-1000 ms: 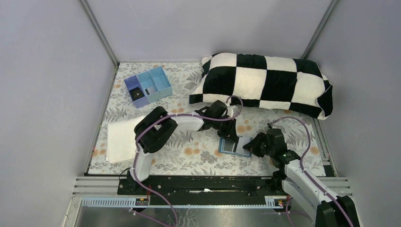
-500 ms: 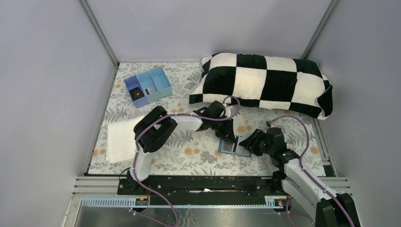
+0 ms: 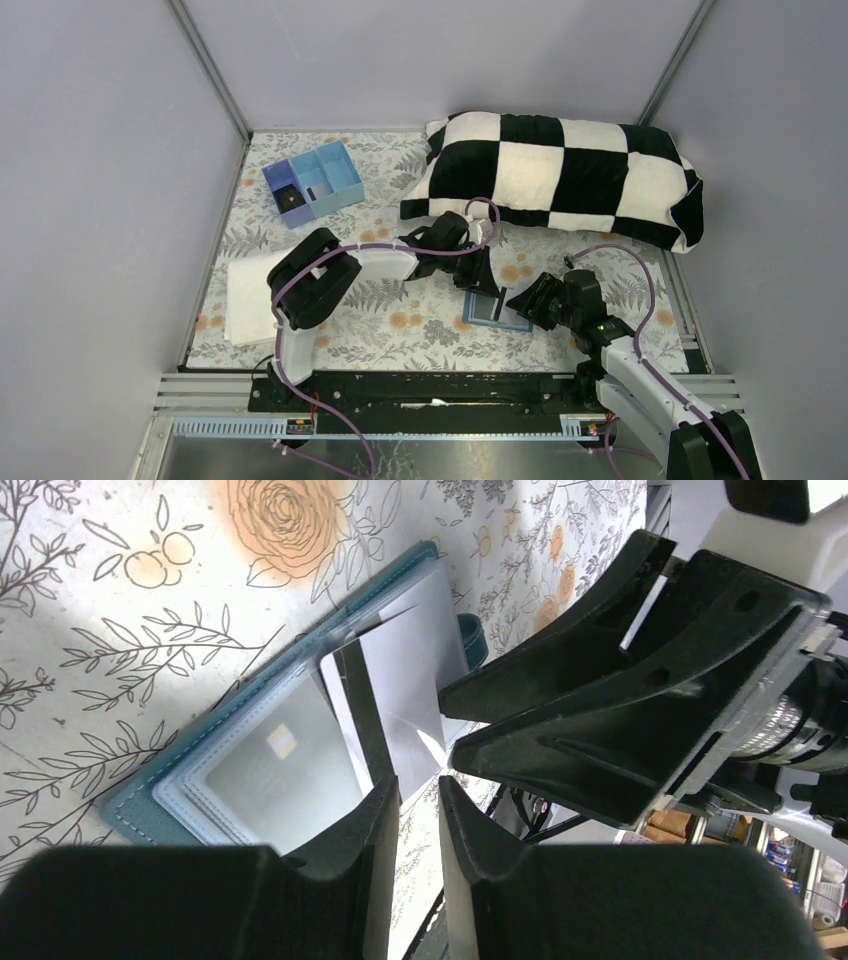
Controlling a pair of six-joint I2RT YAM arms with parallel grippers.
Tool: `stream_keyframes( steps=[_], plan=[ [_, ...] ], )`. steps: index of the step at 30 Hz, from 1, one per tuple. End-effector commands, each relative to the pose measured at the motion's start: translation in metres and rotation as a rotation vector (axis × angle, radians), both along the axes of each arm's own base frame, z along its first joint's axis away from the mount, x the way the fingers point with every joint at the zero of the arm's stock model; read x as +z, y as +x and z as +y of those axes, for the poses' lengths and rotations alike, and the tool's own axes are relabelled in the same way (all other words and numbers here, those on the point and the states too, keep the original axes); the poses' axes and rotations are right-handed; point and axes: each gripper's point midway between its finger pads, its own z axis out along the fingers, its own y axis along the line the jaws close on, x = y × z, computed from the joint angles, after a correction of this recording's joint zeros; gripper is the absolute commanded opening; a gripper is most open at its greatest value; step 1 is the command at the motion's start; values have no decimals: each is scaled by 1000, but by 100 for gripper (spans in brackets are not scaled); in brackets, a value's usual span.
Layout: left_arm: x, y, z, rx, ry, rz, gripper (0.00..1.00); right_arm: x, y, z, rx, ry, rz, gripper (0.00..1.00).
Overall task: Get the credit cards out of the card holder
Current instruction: Remove the credit card from the card holder.
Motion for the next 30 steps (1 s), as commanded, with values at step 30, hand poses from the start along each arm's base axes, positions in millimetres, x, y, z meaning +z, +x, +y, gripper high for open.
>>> stream_keyframes(
  steps=[30],
  plan=[
    [-49,15,18,70,136,20,20,2,-2,-11,-51,-62,67,63]
  ],
)
